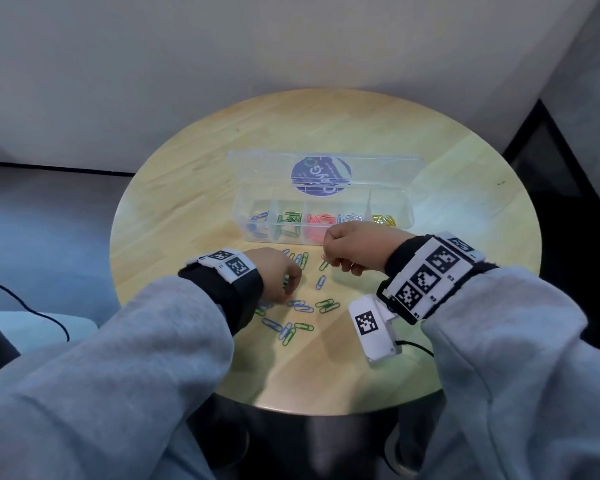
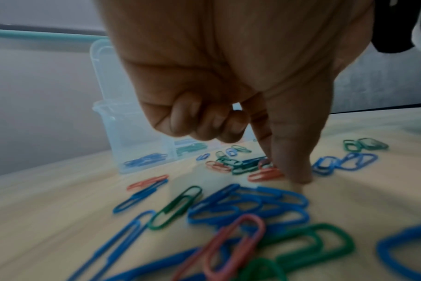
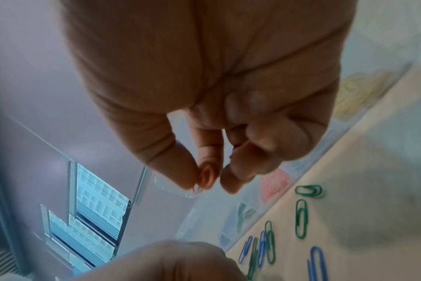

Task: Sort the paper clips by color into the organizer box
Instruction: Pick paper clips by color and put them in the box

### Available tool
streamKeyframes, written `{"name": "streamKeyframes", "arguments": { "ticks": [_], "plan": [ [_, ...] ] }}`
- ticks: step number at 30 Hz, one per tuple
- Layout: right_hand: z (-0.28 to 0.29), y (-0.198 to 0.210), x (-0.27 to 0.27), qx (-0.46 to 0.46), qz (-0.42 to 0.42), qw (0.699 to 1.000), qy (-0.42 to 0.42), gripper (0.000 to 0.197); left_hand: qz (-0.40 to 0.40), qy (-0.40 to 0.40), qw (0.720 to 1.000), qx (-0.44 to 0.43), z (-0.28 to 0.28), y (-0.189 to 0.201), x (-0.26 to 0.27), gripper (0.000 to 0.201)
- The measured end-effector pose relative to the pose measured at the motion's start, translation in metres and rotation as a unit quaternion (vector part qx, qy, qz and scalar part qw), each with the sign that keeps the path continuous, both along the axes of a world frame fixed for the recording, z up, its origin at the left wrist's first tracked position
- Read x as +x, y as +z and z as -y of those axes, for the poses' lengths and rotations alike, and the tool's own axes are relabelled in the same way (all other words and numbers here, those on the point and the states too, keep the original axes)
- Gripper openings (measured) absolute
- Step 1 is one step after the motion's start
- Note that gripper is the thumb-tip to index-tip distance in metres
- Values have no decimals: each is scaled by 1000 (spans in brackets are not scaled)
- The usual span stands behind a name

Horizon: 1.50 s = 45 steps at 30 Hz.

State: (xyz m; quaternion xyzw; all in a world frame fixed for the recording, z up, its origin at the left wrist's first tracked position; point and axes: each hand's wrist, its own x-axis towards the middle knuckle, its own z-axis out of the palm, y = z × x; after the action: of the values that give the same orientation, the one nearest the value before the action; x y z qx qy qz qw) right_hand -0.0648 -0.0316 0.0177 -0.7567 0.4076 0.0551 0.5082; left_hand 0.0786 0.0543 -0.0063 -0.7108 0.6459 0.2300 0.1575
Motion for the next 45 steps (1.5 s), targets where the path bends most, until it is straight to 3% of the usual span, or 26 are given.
{"name": "streamKeyframes", "arguments": {
  "ticks": [11,15,17,20,22,25,27,28,30,32,34,36,38,45],
  "plan": [
    [2,-4,-1,85,50,993,-63,22,-2,23,1000,-6,-4,-8,9,14],
    [2,-3,1,124,71,985,-96,25,-103,107,987,-60,-12,1,17,13],
    [2,-1,1,155,89,974,-137,22,-236,220,943,-76,-14,7,26,22],
    [2,-2,0,194,121,957,-180,19,-462,386,790,-113,-16,18,37,35],
    [1,-3,-1,212,137,949,-188,17,-528,434,716,-143,-19,27,43,31],
    [-1,-6,0,227,142,946,-181,23,-576,467,651,-161,-24,39,51,22],
    [-4,-9,2,231,134,948,-174,24,-586,476,637,-154,-28,42,53,15],
    [-6,-9,4,234,128,949,-170,24,-573,480,647,-148,-29,43,52,15],
    [-10,-11,8,234,115,953,-156,26,-509,479,703,-134,-29,39,52,20],
    [-16,-13,12,211,91,966,-122,26,-406,434,797,-107,-30,33,51,24],
    [-21,-15,15,131,47,989,-47,23,-273,336,899,-67,-31,24,53,17],
    [-26,-18,19,21,-6,999,40,15,-148,252,955,-49,-35,15,54,13],
    [-30,-19,23,-45,-43,994,88,5,-91,221,970,-41,-38,9,51,15],
    [-42,-21,46,-192,-100,961,170,18,-62,148,987,-34,-44,-7,40,17]
  ]
}}
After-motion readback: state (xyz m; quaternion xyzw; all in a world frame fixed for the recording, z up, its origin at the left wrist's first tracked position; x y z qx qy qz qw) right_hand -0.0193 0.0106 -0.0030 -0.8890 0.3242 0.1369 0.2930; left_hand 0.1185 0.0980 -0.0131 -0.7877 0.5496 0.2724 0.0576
